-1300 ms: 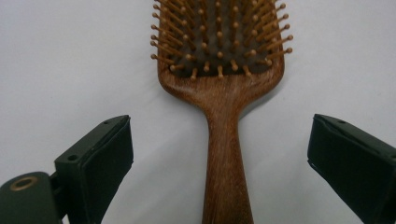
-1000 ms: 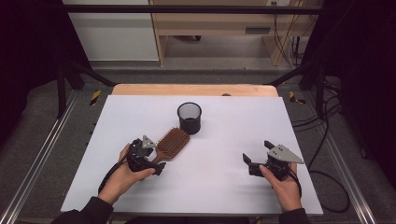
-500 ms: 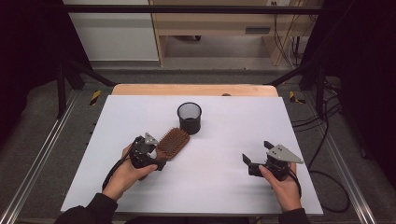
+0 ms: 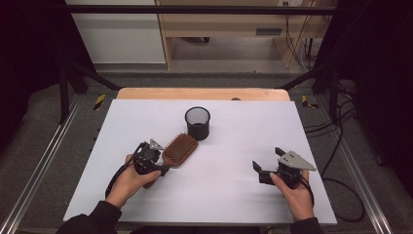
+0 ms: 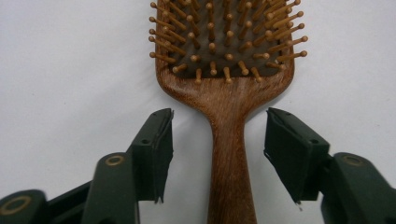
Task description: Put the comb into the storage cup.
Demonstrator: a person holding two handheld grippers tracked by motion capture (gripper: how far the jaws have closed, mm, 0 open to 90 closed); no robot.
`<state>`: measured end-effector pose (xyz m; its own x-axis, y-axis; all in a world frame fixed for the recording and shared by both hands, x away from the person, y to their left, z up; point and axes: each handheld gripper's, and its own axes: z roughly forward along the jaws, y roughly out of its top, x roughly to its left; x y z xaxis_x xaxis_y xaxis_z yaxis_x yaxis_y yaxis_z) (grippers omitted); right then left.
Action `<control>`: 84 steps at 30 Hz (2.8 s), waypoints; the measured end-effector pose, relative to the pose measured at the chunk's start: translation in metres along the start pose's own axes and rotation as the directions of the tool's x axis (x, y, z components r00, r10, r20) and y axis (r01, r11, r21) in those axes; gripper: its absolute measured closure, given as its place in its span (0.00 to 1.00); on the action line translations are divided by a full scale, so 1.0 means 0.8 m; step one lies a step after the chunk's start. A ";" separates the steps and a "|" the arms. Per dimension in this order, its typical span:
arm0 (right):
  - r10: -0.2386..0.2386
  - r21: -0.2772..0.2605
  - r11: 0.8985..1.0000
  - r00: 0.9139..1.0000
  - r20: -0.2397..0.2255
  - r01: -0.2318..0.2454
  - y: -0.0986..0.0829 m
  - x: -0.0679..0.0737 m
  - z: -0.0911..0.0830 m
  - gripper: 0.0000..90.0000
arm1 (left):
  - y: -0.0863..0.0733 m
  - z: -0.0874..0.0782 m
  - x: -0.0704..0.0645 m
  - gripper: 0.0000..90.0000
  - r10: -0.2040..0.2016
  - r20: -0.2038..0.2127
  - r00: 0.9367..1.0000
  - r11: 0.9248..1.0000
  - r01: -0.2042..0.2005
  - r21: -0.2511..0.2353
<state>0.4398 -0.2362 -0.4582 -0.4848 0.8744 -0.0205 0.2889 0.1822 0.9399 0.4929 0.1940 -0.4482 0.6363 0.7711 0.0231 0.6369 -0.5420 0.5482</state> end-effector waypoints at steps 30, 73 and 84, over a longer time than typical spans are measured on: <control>-0.002 0.004 1.000 1.000 -0.007 0.002 -0.001 0.000 0.001 0.04 | 0.001 0.009 -0.005 0.74 0.043 0.026 0.999 0.994 -0.045 0.099; -0.009 0.012 1.000 1.000 -0.025 0.010 0.000 0.003 0.003 0.04 | -0.037 -0.017 -0.015 0.81 0.103 0.061 0.993 0.988 -0.109 0.107; -0.008 0.019 1.000 0.999 -0.031 0.009 -0.001 0.003 0.004 0.04 | -0.028 -0.014 -0.018 0.79 0.137 0.052 0.989 0.979 -0.143 0.147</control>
<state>0.4410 -0.2324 -0.4601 -0.5122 0.8587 -0.0177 0.3001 0.1983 0.9331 0.4650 0.1988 -0.4513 0.7393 0.6712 0.0547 0.5962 -0.6901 0.4104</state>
